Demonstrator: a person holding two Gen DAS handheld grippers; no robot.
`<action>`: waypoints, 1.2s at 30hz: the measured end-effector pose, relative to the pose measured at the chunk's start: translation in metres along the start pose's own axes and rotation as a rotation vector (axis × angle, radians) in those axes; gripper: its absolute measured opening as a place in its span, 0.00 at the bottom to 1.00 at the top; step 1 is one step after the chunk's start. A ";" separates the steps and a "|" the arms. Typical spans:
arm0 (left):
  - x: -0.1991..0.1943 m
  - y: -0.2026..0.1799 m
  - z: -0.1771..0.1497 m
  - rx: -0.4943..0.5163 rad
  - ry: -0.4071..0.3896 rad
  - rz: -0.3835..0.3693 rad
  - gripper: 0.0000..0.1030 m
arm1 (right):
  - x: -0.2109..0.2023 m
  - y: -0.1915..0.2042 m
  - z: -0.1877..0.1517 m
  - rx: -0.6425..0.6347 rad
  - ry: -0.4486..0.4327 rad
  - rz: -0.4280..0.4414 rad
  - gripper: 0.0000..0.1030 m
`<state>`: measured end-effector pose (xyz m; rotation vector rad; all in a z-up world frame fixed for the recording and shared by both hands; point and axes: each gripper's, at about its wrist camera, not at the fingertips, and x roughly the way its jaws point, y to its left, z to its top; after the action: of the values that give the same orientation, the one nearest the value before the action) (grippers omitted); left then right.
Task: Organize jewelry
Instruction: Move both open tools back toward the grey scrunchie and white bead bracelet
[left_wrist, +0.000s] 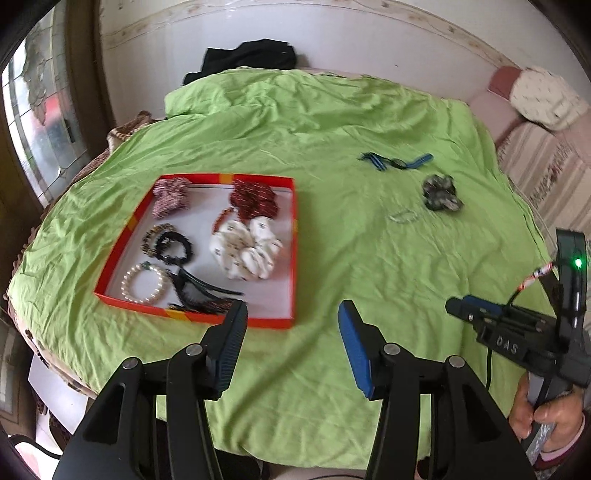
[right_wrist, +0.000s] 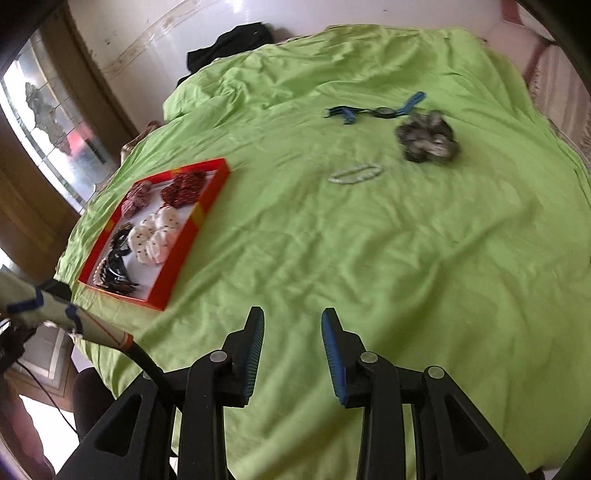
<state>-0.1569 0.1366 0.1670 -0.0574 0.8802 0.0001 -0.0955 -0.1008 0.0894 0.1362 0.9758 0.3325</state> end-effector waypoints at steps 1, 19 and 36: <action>-0.001 -0.006 -0.003 0.012 0.002 -0.002 0.49 | -0.003 -0.004 -0.002 0.002 -0.004 -0.010 0.35; 0.004 -0.058 -0.028 0.126 0.025 0.019 0.49 | -0.018 -0.035 -0.021 0.027 -0.040 -0.071 0.43; 0.037 -0.075 -0.029 0.186 0.093 0.043 0.50 | -0.003 -0.069 -0.016 0.093 -0.018 -0.094 0.45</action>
<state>-0.1539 0.0596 0.1233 0.1358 0.9706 -0.0446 -0.0957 -0.1672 0.0651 0.1773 0.9774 0.1989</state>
